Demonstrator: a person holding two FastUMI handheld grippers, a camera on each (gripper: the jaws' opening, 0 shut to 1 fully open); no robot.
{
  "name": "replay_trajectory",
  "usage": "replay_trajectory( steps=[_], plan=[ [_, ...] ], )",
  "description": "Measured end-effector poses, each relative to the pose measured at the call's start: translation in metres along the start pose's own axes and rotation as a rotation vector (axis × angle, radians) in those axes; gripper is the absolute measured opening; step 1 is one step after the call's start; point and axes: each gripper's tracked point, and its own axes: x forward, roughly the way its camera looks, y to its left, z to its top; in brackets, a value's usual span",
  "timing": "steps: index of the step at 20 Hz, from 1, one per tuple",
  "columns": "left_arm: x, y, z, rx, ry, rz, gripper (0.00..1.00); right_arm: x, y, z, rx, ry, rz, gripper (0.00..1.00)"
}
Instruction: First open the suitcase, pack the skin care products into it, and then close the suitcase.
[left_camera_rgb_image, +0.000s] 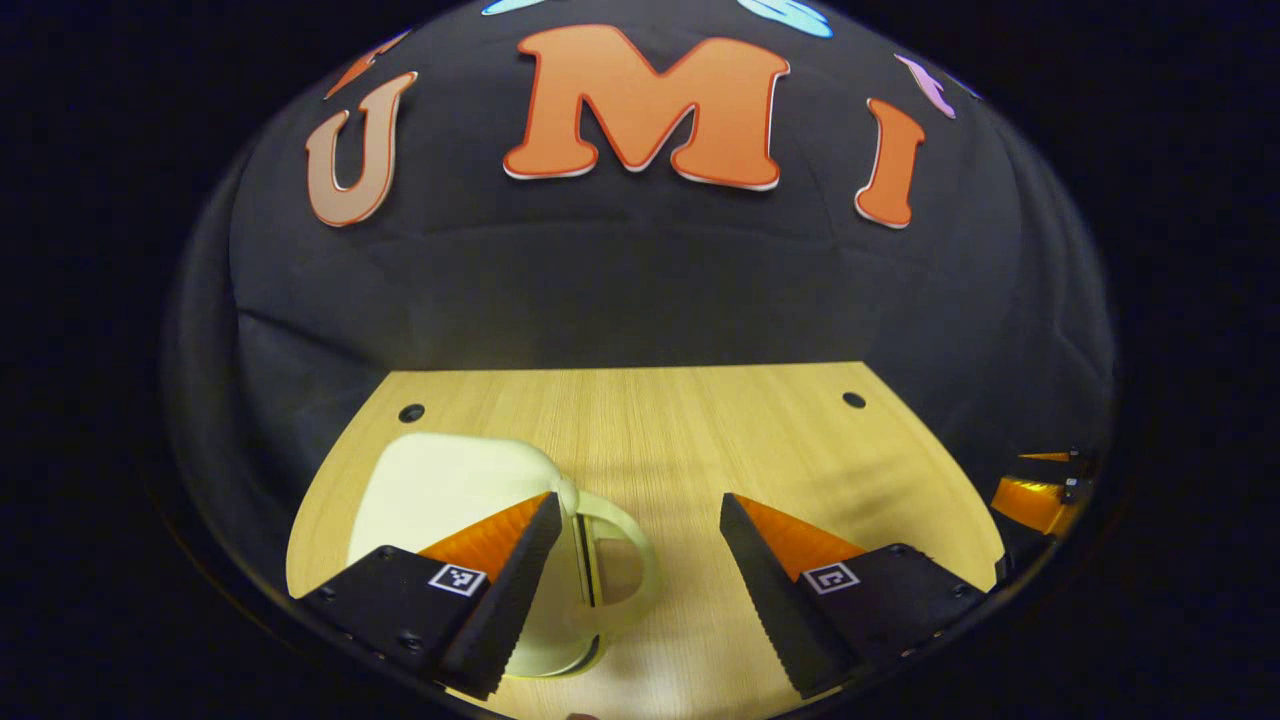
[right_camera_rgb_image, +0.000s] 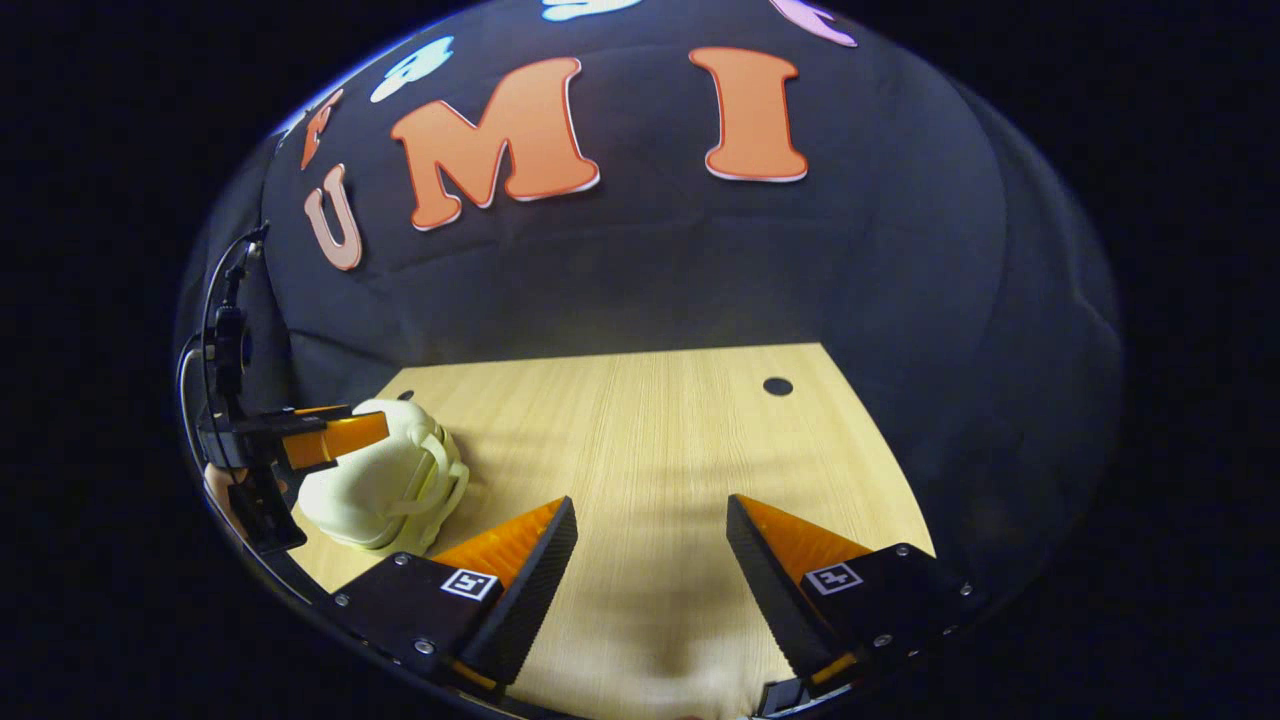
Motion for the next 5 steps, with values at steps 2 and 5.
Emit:
replay_trajectory(
  steps=[2, 5],
  plan=[
    [-0.001, -0.012, 0.044, -0.004, -0.085, 0.009, 0.99, -0.011, 0.009, 0.012, 0.000, -0.067, -0.015, 0.96],
    [-0.041, 0.003, 0.071, 0.012, -0.165, 0.032, 0.99, -0.026, 0.021, 0.016, -0.013, -0.127, -0.046, 0.96]
  ],
)
